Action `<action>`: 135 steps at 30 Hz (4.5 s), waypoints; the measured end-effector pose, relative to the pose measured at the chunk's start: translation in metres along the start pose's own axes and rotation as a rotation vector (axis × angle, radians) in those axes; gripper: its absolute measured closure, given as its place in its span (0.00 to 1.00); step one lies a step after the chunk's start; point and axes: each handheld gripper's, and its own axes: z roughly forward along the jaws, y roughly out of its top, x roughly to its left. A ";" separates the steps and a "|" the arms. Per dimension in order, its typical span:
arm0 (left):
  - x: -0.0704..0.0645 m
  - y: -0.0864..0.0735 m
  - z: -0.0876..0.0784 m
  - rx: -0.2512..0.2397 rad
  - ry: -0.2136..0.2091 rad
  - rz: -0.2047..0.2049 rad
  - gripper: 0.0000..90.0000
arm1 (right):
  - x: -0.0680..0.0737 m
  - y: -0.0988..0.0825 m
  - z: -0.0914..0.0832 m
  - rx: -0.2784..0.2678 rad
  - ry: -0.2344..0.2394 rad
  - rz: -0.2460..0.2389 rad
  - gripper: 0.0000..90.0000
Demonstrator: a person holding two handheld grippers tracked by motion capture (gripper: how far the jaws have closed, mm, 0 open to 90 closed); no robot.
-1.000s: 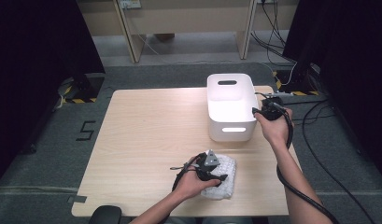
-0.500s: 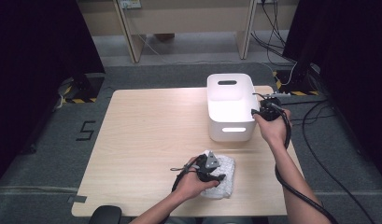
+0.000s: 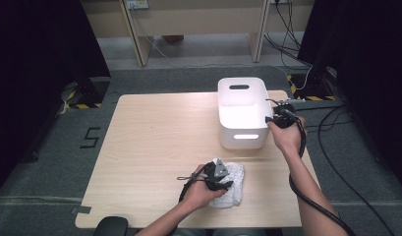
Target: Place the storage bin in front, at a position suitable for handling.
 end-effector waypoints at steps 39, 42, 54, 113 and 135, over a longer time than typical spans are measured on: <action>0.022 -0.026 -0.028 0.021 0.069 -0.035 0.71 | 0.001 0.003 0.003 0.030 -0.014 -0.019 0.84; 0.022 -0.027 -0.031 0.032 0.071 -0.020 0.79 | 0.001 0.004 0.004 0.036 -0.010 -0.022 0.86; 0.026 -0.035 -0.041 0.043 0.076 -0.033 0.90 | 0.004 0.005 0.006 0.036 0.010 -0.056 0.92; 0.061 -0.042 -0.085 -0.045 0.111 -0.182 0.88 | 0.008 0.007 0.009 0.083 0.107 -0.173 0.97; 0.201 0.060 -0.165 -0.225 0.438 -0.242 0.87 | 0.037 0.004 -0.049 0.114 0.116 -0.133 0.61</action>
